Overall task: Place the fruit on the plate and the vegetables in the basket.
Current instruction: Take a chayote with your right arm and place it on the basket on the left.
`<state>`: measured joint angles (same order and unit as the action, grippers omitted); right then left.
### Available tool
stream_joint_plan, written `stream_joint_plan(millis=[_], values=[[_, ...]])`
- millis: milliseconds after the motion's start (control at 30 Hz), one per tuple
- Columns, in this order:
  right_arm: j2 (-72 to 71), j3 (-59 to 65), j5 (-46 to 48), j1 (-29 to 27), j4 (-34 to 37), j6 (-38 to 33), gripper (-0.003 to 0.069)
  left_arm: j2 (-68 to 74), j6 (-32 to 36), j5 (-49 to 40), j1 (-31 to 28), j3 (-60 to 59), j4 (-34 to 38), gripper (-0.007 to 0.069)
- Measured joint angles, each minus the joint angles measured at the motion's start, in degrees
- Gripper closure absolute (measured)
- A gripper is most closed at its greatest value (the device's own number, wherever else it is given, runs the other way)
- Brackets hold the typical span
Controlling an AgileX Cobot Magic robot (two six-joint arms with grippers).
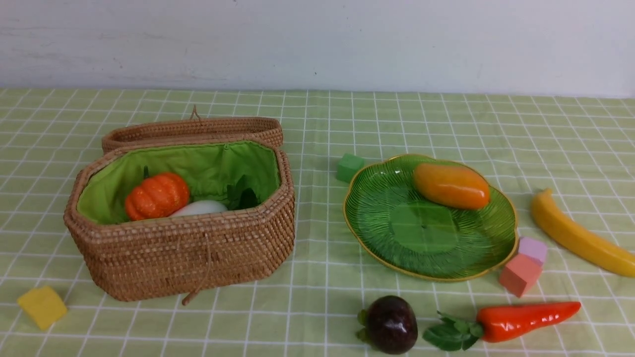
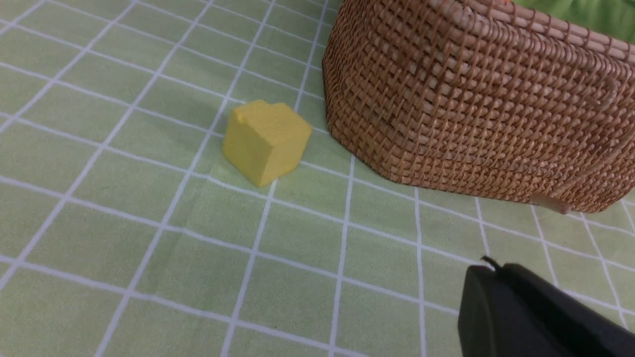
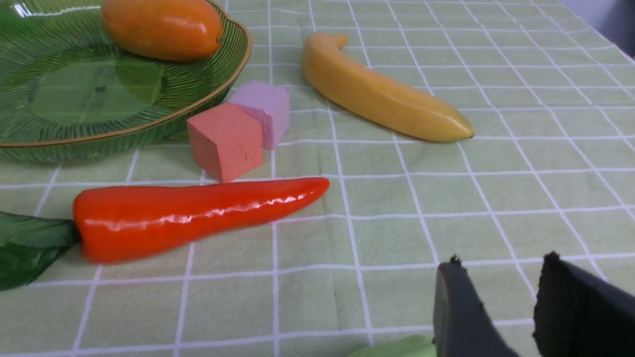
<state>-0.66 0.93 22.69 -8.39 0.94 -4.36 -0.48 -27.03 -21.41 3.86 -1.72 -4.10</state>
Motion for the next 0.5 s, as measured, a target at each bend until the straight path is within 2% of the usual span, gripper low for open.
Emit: stream_joint_plan(millis=[500], values=[[0.00,0.00,0.00,0.52,0.00,0.00,0.0417,0.00,0.00,-0.06,0.00,0.00,0.00,0.0625]])
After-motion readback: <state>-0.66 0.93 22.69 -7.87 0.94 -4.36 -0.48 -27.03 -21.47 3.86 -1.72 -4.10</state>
